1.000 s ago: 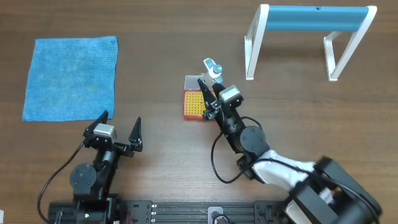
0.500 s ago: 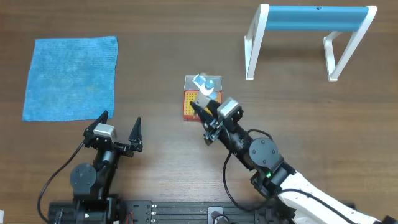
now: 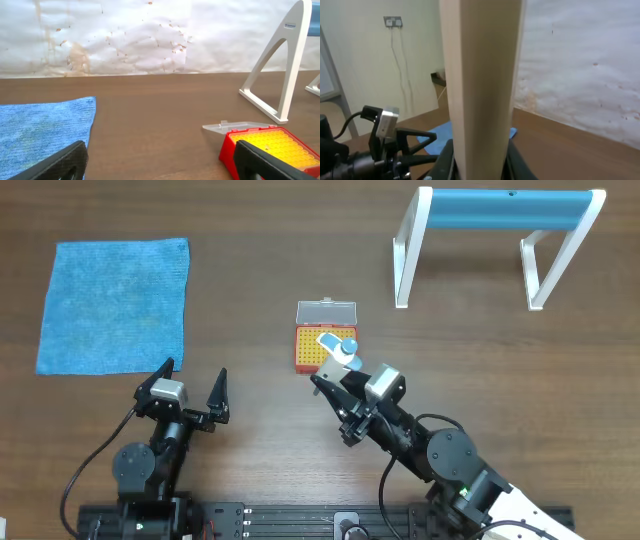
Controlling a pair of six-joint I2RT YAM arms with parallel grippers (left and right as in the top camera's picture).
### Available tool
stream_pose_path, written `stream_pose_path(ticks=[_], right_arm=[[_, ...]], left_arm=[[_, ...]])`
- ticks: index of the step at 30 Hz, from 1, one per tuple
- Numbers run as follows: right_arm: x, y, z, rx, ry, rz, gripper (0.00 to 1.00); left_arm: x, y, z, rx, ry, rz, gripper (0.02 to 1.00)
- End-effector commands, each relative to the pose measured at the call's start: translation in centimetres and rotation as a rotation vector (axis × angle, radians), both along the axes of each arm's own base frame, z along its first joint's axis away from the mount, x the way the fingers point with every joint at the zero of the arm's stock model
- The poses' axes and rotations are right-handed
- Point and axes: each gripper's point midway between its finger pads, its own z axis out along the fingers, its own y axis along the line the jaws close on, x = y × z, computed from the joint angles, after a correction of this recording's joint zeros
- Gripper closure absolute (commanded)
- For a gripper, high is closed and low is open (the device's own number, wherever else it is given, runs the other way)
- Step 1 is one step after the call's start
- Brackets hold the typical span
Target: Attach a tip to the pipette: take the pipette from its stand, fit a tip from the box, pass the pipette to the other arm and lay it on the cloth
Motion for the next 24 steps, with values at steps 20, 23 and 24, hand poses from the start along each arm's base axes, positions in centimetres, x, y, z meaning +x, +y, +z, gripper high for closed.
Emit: stream_pose_path(ticks=[20, 23, 24], right_arm=[[-0.87, -0.13, 1.83, 0.056, -0.037, 0.031, 0.93], [-0.9, -0.15, 1.96, 0.062, -0.037, 0.032, 0.928], [-0.92, -0.18, 2.11, 0.074, -0.032, 0.035, 0.93]], left_arm=[[0.01, 0.09, -0.15, -0.007, 0.005, 0.008, 0.077], [0.01, 0.09, -0.15, -0.007, 0.005, 0.008, 0.077], [0.01, 0.09, -0.15, -0.007, 0.005, 0.008, 0.077]])
